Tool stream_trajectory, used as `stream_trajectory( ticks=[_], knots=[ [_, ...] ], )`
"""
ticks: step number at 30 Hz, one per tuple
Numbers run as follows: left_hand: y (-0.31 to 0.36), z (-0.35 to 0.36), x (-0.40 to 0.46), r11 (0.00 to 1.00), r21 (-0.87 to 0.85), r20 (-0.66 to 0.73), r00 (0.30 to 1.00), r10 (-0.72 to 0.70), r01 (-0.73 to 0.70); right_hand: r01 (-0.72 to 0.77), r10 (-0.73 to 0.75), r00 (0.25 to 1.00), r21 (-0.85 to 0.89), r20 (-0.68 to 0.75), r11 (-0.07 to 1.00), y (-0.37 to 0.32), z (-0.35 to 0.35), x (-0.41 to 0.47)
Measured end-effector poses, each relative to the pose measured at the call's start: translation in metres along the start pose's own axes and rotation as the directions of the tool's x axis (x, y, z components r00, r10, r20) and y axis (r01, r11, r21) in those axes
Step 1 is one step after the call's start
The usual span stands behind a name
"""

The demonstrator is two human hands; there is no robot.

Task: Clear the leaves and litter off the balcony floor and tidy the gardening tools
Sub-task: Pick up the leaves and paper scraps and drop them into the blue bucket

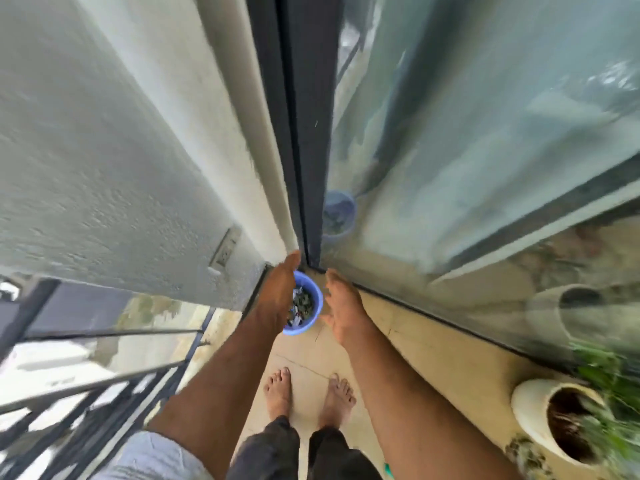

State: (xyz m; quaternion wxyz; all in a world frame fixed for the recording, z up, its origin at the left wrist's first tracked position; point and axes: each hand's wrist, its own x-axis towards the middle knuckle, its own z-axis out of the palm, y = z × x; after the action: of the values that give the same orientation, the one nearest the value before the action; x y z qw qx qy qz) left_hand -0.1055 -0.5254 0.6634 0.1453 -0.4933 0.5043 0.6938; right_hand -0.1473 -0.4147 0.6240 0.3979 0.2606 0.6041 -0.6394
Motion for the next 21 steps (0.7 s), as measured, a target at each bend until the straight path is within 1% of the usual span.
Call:
stream_trajectory(
  ticks=[1, 2, 4, 6, 7, 9, 12, 14, 15, 16, 17, 19, 21],
  knots=[
    [-0.002, 0.002, -0.003, 0.998, 0.060, 0.036, 0.999, 0.013, -0.015, 0.029, -0.029, 1.000, 0.006, -0.011, 1.000, -0.007, -0.005, -0.021],
    [0.005, 0.007, -0.010, 0.991, 0.125, 0.029, 0.998, 0.052, -0.055, 0.072, -0.072, 0.997, 0.019, -0.012, 0.997, -0.016, -0.011, -0.039],
    [0.020, 0.016, -0.025, 0.950, 0.278, -0.049, 0.986, 0.160, -0.140, 0.107, -0.106, 0.994, 0.031, -0.034, 0.994, -0.028, -0.025, -0.075],
    [0.034, 0.030, -0.043, 0.883, 0.433, -0.077, 0.969, 0.234, -0.179, 0.106, -0.101, 0.990, 0.043, -0.101, 0.993, -0.038, -0.042, -0.103],
    [0.041, 0.040, -0.054, 0.863, 0.466, -0.041, 0.969, 0.242, -0.196, 0.124, -0.115, 0.982, 0.053, -0.149, 0.991, -0.043, -0.054, -0.116],
    [0.049, 0.064, -0.072, 0.844, 0.473, 0.057, 0.965, 0.258, -0.253, 0.171, -0.148, 0.963, 0.089, -0.227, 0.981, -0.048, -0.077, -0.140],
    [0.057, 0.104, -0.097, 0.749, 0.580, 0.162, 0.947, 0.279, -0.320, 0.225, -0.158, 0.934, 0.183, -0.322, 0.957, -0.048, -0.108, -0.170],
    [0.052, 0.133, -0.126, 0.697, 0.609, 0.225, 0.925, 0.306, -0.379, 0.265, -0.155, 0.907, 0.244, -0.392, 0.933, -0.042, -0.130, -0.187],
    [0.048, 0.146, -0.140, 0.700, 0.590, 0.277, 0.915, 0.292, -0.402, 0.290, -0.157, 0.892, 0.270, -0.425, 0.918, -0.038, -0.141, -0.196],
    [0.042, 0.156, -0.151, 0.681, 0.600, 0.304, 0.907, 0.290, -0.419, 0.308, -0.149, 0.878, 0.298, -0.455, 0.903, -0.035, -0.152, -0.203],
    [0.034, 0.168, -0.165, 0.665, 0.606, 0.360, 0.896, 0.260, -0.437, 0.331, -0.134, 0.858, 0.335, -0.496, 0.882, -0.028, -0.163, -0.214],
    [0.012, 0.192, -0.184, 0.635, 0.599, 0.472, 0.855, 0.213, -0.489, 0.387, -0.119, 0.827, 0.403, -0.550, 0.829, -0.012, -0.185, -0.237],
    [-0.014, 0.214, -0.198, 0.583, 0.621, 0.531, 0.828, 0.177, -0.523, 0.434, -0.089, 0.794, 0.457, -0.602, 0.777, 0.008, -0.204, -0.261]
  ],
)
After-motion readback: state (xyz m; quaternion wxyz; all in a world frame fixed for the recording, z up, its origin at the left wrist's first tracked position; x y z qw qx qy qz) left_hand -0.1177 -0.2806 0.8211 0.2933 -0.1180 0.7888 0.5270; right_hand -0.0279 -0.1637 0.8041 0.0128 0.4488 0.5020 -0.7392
